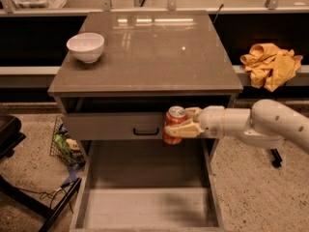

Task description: Pick coke can from middle drawer and place on counter

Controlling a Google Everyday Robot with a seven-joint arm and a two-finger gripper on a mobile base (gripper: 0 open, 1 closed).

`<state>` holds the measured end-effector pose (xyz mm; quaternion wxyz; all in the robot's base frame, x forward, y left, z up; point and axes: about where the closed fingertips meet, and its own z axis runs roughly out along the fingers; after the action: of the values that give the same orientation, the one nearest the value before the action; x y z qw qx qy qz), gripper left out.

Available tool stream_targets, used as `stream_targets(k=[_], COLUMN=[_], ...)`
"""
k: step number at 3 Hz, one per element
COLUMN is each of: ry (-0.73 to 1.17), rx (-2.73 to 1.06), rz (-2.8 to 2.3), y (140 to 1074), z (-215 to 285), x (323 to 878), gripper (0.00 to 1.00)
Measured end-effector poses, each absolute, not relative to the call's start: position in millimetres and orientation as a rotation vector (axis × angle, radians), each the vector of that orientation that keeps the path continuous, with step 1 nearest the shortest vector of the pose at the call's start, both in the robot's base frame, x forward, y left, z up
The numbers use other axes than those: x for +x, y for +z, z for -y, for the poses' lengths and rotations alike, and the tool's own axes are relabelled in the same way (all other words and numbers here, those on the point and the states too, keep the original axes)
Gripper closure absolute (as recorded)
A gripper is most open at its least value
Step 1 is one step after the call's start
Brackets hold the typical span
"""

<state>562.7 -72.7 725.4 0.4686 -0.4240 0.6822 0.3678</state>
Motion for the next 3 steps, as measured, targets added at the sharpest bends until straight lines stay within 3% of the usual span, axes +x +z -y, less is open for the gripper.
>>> stream_targets(k=[2,3], ry=[0.679,0.668], rx=[-0.958,-0.959], rz=[-1.727,-1.717], y=[826,835], z=[127,124], x=[528,533], gripper=[1.0,1.0])
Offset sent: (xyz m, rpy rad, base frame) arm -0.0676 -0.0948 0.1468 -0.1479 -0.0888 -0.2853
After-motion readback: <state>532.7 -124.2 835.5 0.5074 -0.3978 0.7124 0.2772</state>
